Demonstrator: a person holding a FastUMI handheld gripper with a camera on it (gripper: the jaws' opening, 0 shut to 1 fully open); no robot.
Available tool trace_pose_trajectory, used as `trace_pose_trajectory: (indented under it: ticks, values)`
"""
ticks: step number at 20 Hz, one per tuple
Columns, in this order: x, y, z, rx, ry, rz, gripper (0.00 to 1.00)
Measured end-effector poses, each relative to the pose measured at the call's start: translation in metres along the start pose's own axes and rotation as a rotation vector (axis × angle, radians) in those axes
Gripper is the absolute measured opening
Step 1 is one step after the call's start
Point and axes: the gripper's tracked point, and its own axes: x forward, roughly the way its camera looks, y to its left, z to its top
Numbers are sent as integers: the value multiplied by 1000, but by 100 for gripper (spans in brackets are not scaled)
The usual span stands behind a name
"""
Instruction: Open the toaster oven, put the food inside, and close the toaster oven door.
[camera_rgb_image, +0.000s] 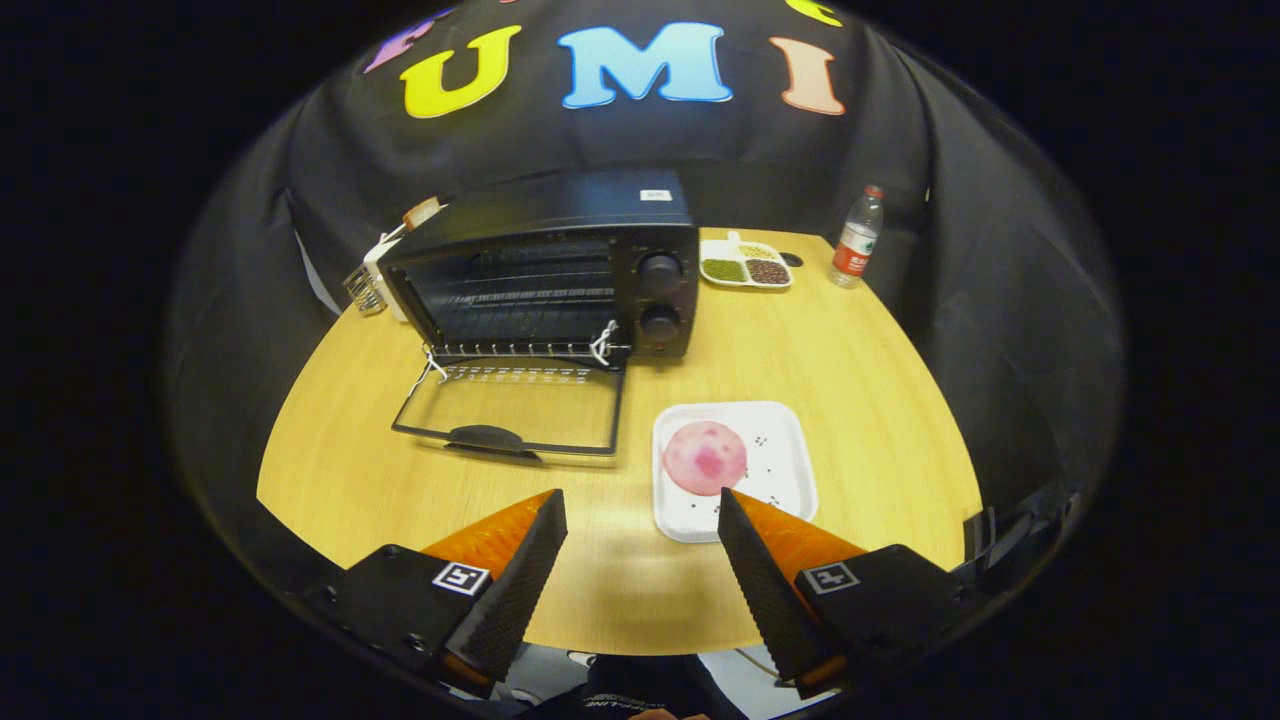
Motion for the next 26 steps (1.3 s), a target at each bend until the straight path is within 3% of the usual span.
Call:
trace_pose_trajectory:
  ticks: [5, 9, 18, 26]
  values:
    - [-11, -67, 13, 115, -12, -56, 98]
    - [13, -103, 10, 118, 33, -63, 98]
    - [77, -124, -4, -35, 215, 96, 97]
    - [116, -130, -14, -49, 329, 174, 98]
